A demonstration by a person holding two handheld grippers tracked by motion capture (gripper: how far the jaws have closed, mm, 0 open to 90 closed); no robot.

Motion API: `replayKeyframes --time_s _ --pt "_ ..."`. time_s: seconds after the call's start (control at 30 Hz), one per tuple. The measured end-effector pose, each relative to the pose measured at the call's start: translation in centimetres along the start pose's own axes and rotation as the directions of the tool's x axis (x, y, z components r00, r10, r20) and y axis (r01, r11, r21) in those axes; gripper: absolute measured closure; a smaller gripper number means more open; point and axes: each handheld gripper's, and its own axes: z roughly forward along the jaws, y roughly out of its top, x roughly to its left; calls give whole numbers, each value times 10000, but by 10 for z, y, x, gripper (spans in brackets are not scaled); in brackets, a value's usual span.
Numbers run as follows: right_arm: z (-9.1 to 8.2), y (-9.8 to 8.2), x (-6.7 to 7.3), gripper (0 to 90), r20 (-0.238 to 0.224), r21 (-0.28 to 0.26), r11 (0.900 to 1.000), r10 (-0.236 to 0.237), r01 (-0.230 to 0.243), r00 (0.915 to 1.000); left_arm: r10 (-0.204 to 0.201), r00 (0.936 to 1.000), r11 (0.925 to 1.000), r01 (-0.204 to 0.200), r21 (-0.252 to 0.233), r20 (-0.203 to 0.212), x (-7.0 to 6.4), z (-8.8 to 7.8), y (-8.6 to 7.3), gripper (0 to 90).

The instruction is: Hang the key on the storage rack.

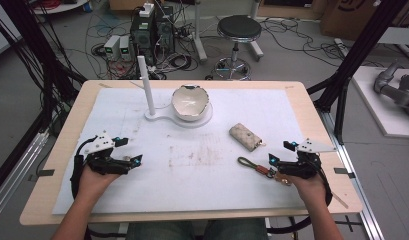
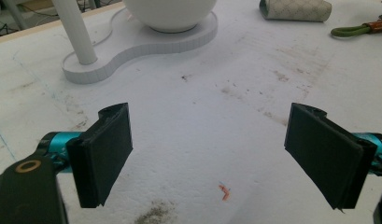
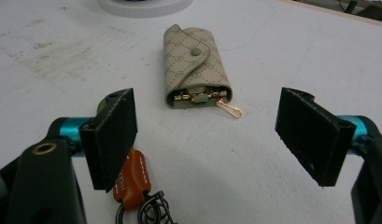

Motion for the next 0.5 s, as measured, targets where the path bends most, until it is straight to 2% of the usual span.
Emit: replayKeyframes --time_s 0.37,0.5 --pt "0 -3 -1 213 -126 107 9999 -51 52 9999 103 9999 9997 -103 210 14 -1 3 -1 150" --pt "0 -2 0 213 -206 91 10000 -39 41 9998 27 10000 9999 -28 140 30 0 3 -2 151"
